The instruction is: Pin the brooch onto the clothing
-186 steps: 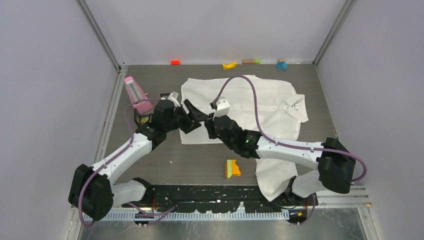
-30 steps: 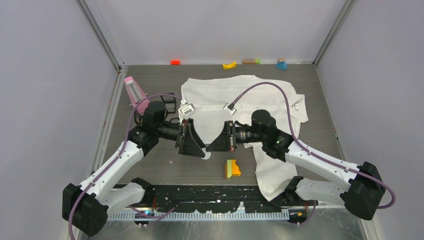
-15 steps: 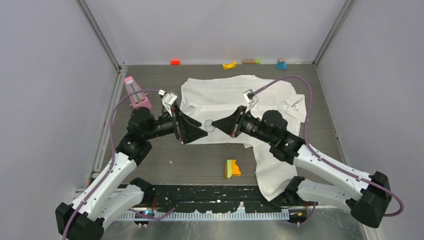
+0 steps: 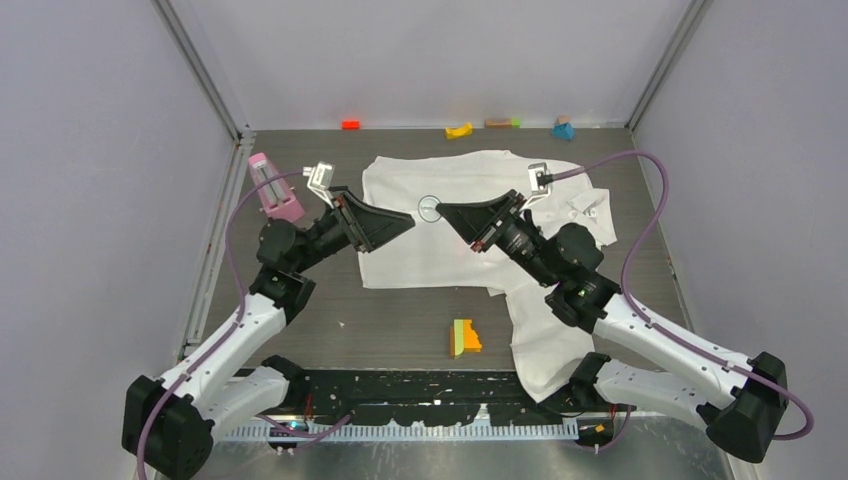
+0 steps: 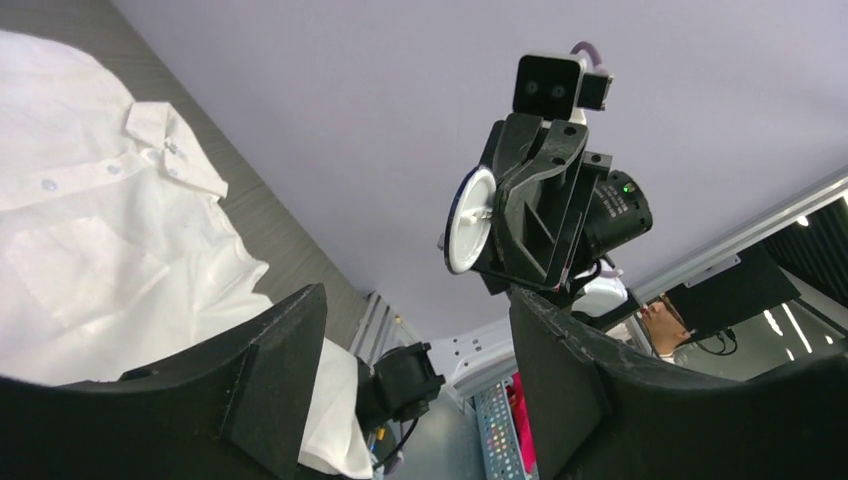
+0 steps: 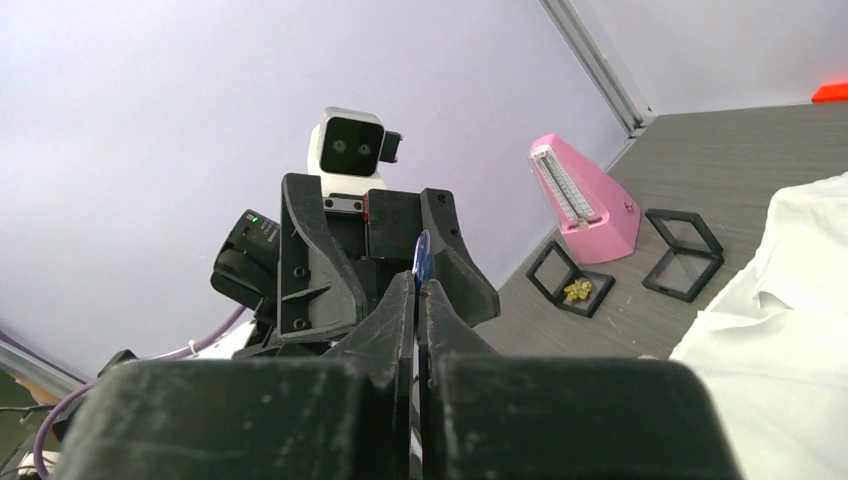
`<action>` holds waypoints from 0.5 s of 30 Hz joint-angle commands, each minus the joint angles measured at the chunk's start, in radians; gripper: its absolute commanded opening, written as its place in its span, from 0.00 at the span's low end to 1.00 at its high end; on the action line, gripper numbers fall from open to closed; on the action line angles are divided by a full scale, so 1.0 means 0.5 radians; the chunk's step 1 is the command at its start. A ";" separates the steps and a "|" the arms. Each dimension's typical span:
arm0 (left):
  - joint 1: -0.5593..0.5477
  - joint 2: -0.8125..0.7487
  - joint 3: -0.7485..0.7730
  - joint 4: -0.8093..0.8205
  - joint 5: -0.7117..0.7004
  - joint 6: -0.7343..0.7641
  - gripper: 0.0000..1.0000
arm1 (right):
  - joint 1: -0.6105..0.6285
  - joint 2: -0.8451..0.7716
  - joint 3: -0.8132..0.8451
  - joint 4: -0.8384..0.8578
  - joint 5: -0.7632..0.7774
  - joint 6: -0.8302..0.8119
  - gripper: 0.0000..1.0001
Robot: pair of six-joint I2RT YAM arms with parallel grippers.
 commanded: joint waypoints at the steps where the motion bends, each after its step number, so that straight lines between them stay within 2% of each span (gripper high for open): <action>1: -0.015 0.091 0.141 0.411 0.013 -0.242 0.66 | 0.012 0.012 0.036 0.276 0.077 0.030 0.01; 8: -0.137 0.174 0.203 0.451 -0.015 -0.240 0.49 | 0.011 0.001 0.017 0.327 0.078 0.068 0.01; 15: -0.200 0.207 0.227 0.453 -0.075 -0.236 0.43 | 0.011 -0.027 -0.008 0.351 0.078 0.094 0.01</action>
